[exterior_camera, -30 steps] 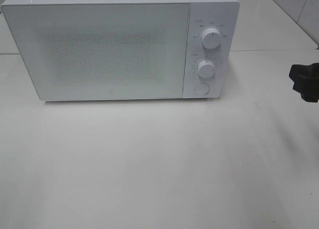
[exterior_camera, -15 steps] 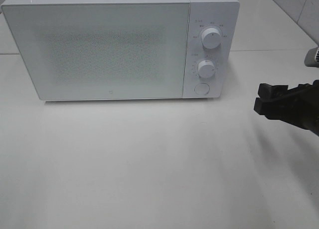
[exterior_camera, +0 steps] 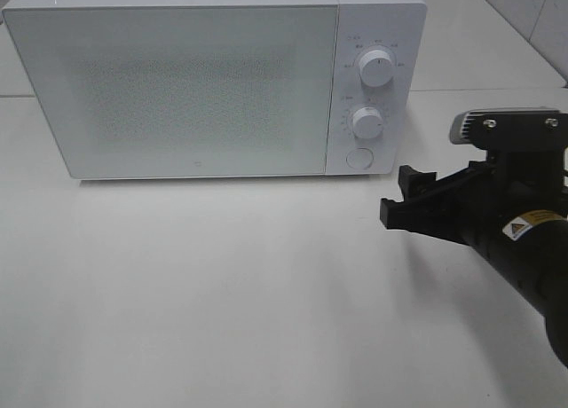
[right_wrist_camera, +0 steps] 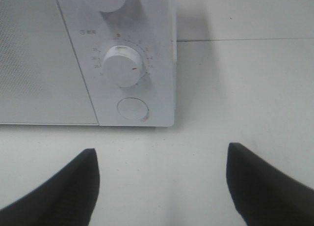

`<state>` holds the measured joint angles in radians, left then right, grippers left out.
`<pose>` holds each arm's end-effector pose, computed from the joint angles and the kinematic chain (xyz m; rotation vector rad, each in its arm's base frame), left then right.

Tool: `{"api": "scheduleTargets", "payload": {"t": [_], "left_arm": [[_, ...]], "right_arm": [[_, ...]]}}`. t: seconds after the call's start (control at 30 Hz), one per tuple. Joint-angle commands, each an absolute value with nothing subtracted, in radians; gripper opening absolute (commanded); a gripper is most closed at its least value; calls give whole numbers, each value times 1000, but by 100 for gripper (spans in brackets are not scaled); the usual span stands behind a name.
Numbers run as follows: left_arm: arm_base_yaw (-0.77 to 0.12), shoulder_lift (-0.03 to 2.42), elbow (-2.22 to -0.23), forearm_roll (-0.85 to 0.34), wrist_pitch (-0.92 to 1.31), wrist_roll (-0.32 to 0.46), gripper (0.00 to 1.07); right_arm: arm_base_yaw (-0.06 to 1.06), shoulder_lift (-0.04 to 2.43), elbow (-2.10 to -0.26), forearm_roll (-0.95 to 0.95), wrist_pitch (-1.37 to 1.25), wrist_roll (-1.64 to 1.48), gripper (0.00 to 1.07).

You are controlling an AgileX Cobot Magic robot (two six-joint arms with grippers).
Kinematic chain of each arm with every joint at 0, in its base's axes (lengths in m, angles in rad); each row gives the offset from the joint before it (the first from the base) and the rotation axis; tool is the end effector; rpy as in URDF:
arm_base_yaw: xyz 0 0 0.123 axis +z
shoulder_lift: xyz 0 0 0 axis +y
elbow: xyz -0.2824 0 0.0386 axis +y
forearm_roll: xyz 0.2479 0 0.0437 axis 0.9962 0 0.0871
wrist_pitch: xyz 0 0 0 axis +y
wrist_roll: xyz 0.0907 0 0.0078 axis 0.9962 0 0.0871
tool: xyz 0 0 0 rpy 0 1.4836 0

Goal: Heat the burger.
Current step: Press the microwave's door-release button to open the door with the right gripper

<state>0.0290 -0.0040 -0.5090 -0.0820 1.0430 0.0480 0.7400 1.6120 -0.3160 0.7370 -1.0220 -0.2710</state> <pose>-0.0058 -0.0066 0.2813 0.0226 2.0112 -0.0485 0.2051 0.1167 0.1527 -0.1148 1.8349 0.0573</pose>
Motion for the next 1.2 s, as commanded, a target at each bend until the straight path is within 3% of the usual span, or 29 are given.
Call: {"api": "scheduleTargets", "payload": {"t": [0.03, 0.2, 0.47, 0.73, 1.0, 1.2], "left_arm": [[30, -24, -505, -81, 1038, 47, 100], [30, -24, -505, -81, 1038, 47, 100], [30, -24, -505, -81, 1038, 47, 100], [30, -24, -505, -81, 1038, 47, 100], [30, -24, -505, -81, 1038, 47, 100], [30, -24, -505, -81, 1038, 47, 100]], "right_arm": [[789, 1650, -375, 787, -1037, -311, 71], [804, 1668, -409, 795, -1014, -311, 78], [804, 1668, -453, 795, -958, -286, 76], [804, 1668, -453, 798, -937, 120, 75], [804, 1668, -453, 798, -936, 616, 60], [804, 1668, -453, 794, -933, 951, 33]]}}
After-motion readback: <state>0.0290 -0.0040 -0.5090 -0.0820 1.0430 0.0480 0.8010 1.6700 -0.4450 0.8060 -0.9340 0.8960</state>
